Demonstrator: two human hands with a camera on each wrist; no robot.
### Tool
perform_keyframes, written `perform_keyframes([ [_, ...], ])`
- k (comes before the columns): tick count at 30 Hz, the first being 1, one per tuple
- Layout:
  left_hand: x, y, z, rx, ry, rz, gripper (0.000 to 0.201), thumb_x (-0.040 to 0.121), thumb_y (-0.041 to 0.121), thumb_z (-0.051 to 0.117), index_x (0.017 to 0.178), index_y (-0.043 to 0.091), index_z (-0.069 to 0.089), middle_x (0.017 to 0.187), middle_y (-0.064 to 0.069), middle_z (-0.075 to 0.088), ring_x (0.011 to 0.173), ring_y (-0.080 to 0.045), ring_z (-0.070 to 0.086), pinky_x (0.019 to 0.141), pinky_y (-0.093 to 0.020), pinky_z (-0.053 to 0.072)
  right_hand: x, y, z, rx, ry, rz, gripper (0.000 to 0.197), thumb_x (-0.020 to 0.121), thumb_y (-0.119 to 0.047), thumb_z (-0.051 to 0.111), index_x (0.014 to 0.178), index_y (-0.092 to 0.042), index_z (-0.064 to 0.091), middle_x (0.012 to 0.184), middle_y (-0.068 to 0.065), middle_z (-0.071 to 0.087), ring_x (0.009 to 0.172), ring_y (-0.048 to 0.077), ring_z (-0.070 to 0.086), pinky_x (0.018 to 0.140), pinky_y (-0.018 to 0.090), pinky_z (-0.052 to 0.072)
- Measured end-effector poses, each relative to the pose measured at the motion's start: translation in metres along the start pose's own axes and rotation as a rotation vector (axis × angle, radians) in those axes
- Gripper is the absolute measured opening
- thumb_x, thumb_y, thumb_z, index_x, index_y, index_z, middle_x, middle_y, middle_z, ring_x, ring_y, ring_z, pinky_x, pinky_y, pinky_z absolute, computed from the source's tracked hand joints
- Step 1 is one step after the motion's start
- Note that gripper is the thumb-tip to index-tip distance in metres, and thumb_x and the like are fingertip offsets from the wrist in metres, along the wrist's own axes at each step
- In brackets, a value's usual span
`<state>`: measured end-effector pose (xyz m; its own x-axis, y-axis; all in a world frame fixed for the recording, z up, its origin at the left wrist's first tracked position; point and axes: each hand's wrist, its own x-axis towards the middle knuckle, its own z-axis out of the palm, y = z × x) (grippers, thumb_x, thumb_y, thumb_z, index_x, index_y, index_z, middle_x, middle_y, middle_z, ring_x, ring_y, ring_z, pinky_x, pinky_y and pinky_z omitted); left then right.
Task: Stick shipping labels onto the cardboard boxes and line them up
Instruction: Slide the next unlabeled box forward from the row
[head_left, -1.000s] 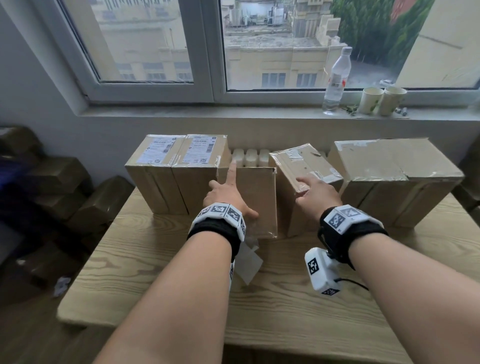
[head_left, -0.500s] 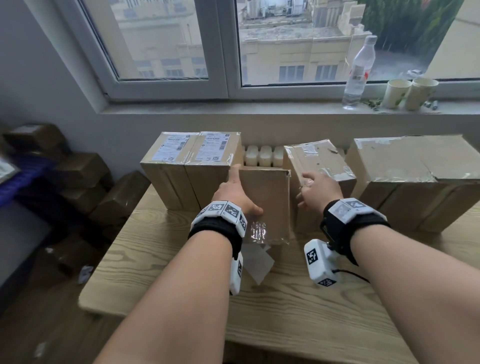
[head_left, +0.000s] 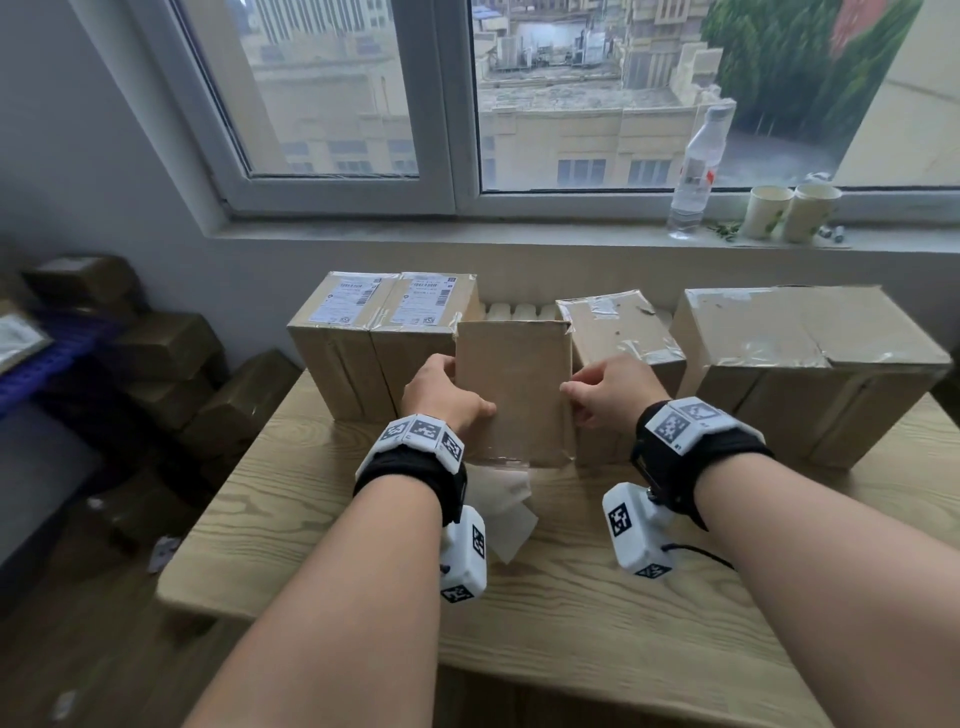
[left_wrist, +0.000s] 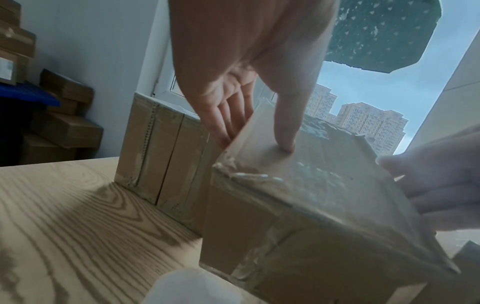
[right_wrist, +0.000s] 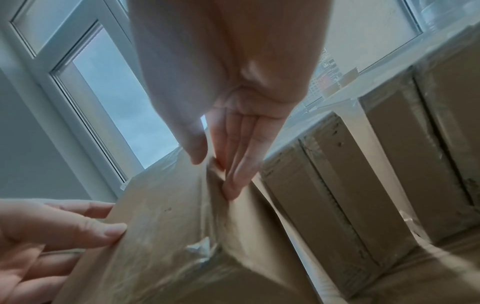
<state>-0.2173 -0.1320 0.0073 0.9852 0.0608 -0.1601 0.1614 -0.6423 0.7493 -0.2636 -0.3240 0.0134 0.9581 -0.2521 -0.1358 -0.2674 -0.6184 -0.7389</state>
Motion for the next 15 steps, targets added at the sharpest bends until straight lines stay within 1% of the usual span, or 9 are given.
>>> perform_keyframes([
  [3,-0.009,0.004,-0.009,-0.083,0.037,0.018,0.066,0.067,0.019,0.083,0.127,0.021,0.057,0.12,0.003,0.066,0.11,-0.016,0.061,0.09,-0.021,0.042,-0.006,-0.01,-0.008,-0.017,0.049,-0.058,0.018,0.087,-0.023,0.065,0.082,-0.01,0.076,0.07,0.008,0.074,0.072,0.02,0.073,0.081,0.04,0.059],
  [5,-0.014,0.009,-0.015,-0.147,0.075,0.028,0.062,0.066,0.02,0.081,0.124,0.022,0.06,0.118,0.004,0.067,0.108,-0.014,0.062,0.092,-0.021,0.046,-0.009,-0.017,-0.013,-0.009,0.09,-0.087,0.018,0.085,-0.024,0.067,0.076,-0.011,0.076,0.069,0.009,0.074,0.072,0.021,0.072,0.08,0.041,0.058],
  [6,-0.016,0.012,-0.018,-0.177,0.095,0.033,0.057,0.067,0.022,0.078,0.122,0.024,0.062,0.115,0.006,0.069,0.104,-0.013,0.063,0.088,-0.02,0.049,-0.01,-0.02,-0.015,-0.007,0.107,-0.094,0.02,0.084,-0.026,0.067,0.073,-0.012,0.075,0.068,0.009,0.074,0.072,0.021,0.072,0.08,0.042,0.058],
  [7,-0.019,0.015,-0.022,-0.196,0.11,0.034,0.052,0.069,0.023,0.076,0.119,0.025,0.063,0.112,0.007,0.069,0.101,-0.013,0.064,0.08,-0.018,0.05,-0.011,-0.024,-0.017,-0.003,0.124,-0.091,0.022,0.084,-0.028,0.066,0.071,-0.012,0.074,0.066,0.009,0.073,0.069,0.021,0.072,0.079,0.042,0.058],
  [8,-0.022,0.018,-0.026,-0.206,0.121,0.03,0.047,0.071,0.024,0.073,0.117,0.025,0.064,0.109,0.008,0.069,0.098,-0.013,0.063,0.074,-0.016,0.049,-0.012,-0.028,-0.018,0.007,0.146,-0.086,0.024,0.083,-0.03,0.066,0.068,-0.012,0.072,0.064,0.008,0.073,0.066,0.02,0.072,0.077,0.042,0.059],
  [10,-0.025,0.023,-0.033,-0.2,0.125,0.028,0.041,0.075,0.029,0.071,0.115,0.023,0.065,0.111,0.005,0.067,0.097,-0.016,0.06,0.079,-0.02,0.046,-0.016,-0.036,-0.022,0.017,0.197,-0.077,0.03,0.083,-0.034,0.065,0.063,-0.012,0.068,0.06,0.008,0.071,0.058,0.019,0.071,0.072,0.041,0.06],
  [12,-0.028,0.027,-0.037,-0.164,0.105,0.011,0.036,0.077,0.034,0.071,0.111,0.022,0.066,0.111,0.003,0.065,0.095,-0.016,0.057,0.083,-0.023,0.043,-0.02,-0.043,-0.027,0.008,0.227,-0.059,0.031,0.084,-0.033,0.063,0.062,-0.011,0.065,0.056,0.007,0.069,0.054,0.018,0.07,0.067,0.039,0.061],
  [14,-0.031,0.028,-0.037,-0.127,0.065,-0.012,0.034,0.077,0.037,0.072,0.106,0.02,0.07,0.108,0.002,0.066,0.096,-0.018,0.057,0.084,-0.025,0.044,-0.025,-0.045,-0.033,0.004,0.2,-0.023,0.029,0.085,-0.028,0.062,0.063,-0.01,0.063,0.054,0.005,0.067,0.05,0.018,0.069,0.062,0.035,0.061],
  [15,-0.033,0.029,-0.035,-0.114,0.04,-0.015,0.032,0.077,0.038,0.072,0.102,0.019,0.071,0.104,0.002,0.067,0.095,-0.018,0.057,0.082,-0.025,0.043,-0.028,-0.043,-0.036,-0.008,0.179,-0.005,0.028,0.086,-0.027,0.062,0.064,-0.009,0.063,0.053,0.005,0.067,0.049,0.018,0.068,0.059,0.032,0.06],
])
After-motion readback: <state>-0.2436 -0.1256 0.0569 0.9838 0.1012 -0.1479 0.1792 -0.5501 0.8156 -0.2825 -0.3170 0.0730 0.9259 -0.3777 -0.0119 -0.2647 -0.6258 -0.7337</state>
